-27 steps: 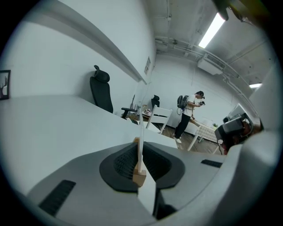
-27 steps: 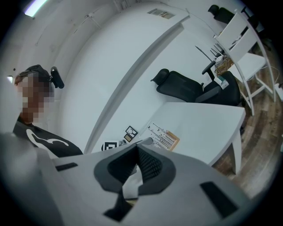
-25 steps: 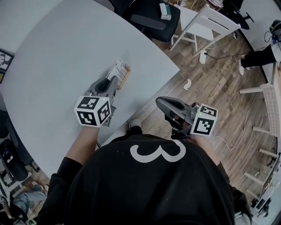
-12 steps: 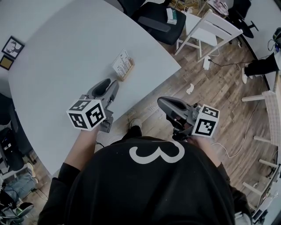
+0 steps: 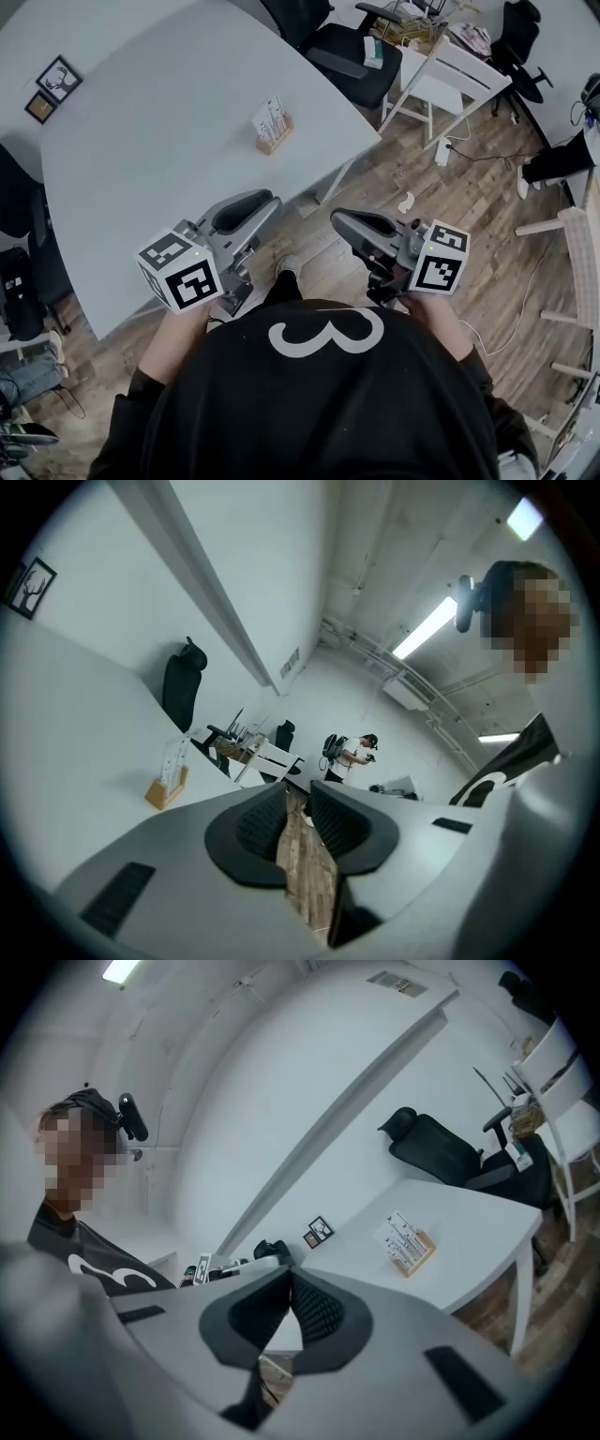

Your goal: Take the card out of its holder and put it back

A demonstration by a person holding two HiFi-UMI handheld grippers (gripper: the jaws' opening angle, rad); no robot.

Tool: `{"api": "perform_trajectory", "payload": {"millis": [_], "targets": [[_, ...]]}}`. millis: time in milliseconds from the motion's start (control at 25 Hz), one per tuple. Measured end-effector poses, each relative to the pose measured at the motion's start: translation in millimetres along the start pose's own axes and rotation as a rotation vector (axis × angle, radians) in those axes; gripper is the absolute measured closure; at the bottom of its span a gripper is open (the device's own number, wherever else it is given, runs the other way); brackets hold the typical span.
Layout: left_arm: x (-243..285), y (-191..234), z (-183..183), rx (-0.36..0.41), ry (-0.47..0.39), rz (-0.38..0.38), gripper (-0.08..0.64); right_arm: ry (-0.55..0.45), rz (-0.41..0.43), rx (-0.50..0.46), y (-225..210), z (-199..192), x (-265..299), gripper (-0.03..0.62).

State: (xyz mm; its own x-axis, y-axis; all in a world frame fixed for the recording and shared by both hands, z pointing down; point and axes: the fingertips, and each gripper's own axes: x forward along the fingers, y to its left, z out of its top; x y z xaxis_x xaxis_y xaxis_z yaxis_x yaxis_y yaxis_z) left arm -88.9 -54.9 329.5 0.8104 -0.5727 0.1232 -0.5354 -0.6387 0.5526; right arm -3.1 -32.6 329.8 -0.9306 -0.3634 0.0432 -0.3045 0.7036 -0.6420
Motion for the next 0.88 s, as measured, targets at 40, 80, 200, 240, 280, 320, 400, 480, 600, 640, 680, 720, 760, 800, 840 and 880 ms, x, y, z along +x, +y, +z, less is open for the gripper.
{"api": "perform_trajectory", "payload": {"millis": [40, 80, 200, 240, 280, 320, 400, 480, 600, 640, 680, 720, 760, 800, 840, 880], "targets": [[-4, -13, -2, 0.004, -0.008, -0.014, 0.482, -0.003, 0.012, -0.005, 8, -1, -3, 0.583], [-7, -25, -5, 0.004, -0.014, -0.028, 0.503, -0.008, 0.024, -0.008, 15, -2, -6, 0.583], [-16, -58, -18, -0.017, -0.028, -0.082, 0.538, -0.018, 0.054, -0.014, 34, -8, -15, 0.583], [-19, -66, -23, -0.020, -0.029, -0.092, 0.542, -0.018, 0.060, -0.017, 40, -11, -19, 0.583], [-22, -73, -27, -0.018, -0.029, -0.097, 0.545, -0.017, 0.063, -0.021, 46, -14, -22, 0.583], [-24, -79, -31, -0.011, -0.027, -0.097, 0.546, -0.018, 0.066, -0.026, 51, -17, -25, 0.583], [-27, -90, -38, 0.005, -0.023, -0.096, 0.546, -0.022, 0.074, -0.039, 62, -21, -32, 0.583], [-29, -100, -43, 0.016, -0.021, -0.097, 0.546, -0.023, 0.081, -0.062, 72, -24, -38, 0.583], [-28, -113, -48, 0.015, -0.028, -0.097, 0.546, -0.019, 0.086, -0.092, 82, -28, -49, 0.583], [-28, -120, -49, 0.015, -0.032, -0.095, 0.546, -0.018, 0.089, -0.098, 86, -30, -55, 0.583], [-28, -126, -51, 0.017, -0.036, -0.092, 0.546, -0.020, 0.091, -0.102, 90, -31, -61, 0.583], [-29, -133, -52, 0.022, -0.039, -0.089, 0.546, -0.025, 0.094, -0.105, 94, -32, -66, 0.583], [-30, -137, -54, 0.027, -0.040, -0.087, 0.546, -0.031, 0.098, -0.107, 97, -33, -71, 0.583], [-31, -140, -55, 0.031, -0.042, -0.086, 0.546, -0.037, 0.102, -0.111, 99, -33, -74, 0.583], [-31, -143, -55, 0.035, -0.042, -0.086, 0.546, -0.041, 0.105, -0.115, 101, -33, -76, 0.583], [-31, -145, -56, 0.038, -0.043, -0.087, 0.546, -0.044, 0.107, -0.119, 103, -34, -78, 0.583]]}}
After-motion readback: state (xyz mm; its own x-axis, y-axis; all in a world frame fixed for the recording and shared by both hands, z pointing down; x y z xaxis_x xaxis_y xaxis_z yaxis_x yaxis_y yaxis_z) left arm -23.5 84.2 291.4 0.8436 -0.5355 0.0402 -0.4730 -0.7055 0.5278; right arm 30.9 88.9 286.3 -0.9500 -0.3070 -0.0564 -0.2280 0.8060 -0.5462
